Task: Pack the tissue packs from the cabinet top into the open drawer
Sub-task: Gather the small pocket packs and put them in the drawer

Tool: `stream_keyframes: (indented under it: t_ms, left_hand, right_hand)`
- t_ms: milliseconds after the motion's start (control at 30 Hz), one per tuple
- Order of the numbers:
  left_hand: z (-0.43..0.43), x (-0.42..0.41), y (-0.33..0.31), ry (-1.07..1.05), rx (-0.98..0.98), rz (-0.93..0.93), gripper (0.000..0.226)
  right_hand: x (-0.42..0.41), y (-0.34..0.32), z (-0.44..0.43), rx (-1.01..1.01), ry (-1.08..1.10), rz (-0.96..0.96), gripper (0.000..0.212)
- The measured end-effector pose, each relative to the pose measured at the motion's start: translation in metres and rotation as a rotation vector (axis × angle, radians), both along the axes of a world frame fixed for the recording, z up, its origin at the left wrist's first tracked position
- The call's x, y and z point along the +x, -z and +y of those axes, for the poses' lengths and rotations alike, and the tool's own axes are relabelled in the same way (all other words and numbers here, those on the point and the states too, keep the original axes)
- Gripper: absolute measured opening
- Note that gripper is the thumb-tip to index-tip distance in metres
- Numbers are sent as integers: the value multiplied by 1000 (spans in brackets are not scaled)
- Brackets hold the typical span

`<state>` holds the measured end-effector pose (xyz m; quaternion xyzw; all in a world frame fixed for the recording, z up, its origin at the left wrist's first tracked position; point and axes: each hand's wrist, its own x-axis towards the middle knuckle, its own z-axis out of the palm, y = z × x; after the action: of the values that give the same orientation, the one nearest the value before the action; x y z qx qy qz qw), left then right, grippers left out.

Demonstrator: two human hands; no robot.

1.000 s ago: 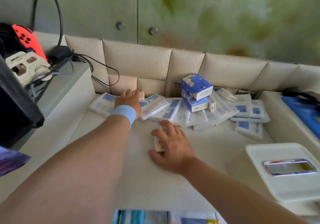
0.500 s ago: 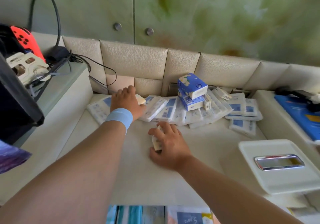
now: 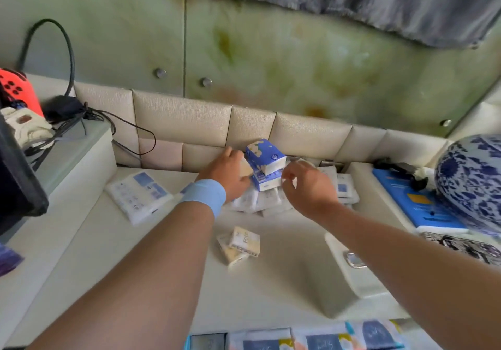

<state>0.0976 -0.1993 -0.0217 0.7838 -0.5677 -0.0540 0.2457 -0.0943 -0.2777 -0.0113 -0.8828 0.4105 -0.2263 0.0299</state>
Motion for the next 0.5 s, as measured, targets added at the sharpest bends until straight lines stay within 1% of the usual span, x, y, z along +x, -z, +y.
stream_keyframes:
  t_ms: [100, 167, 233, 300, 400, 433, 500]
  left_hand:
    - [-11, -10, 4, 57, 10, -36, 55]
    - [-20, -15, 6, 109, -22, -94, 62]
    - [-29, -20, 6, 130, -73, -204, 68]
    - [-40, -26, 6, 117, -86, -345, 78]
    - [-53, -34, 10, 77, -42, -494, 96]
    - [-55, -35, 11, 60, -27, -517, 97]
    - [-59, -34, 14, 24, 4, -491, 93]
  right_hand:
    - [-7, -10, -37, 89, 179, 35, 23]
    - [-8, -6, -58, 150, 241, 162, 41]
    - [-7, 1, -73, 203, 263, 310, 59]
    - [-1, 6, -86, 231, 291, 386, 69]
    - [9, 15, -104, 255, 287, 467, 71]
    - [11, 18, -108, 277, 273, 502, 69]
    - [12, 25, -116, 296, 250, 522, 65]
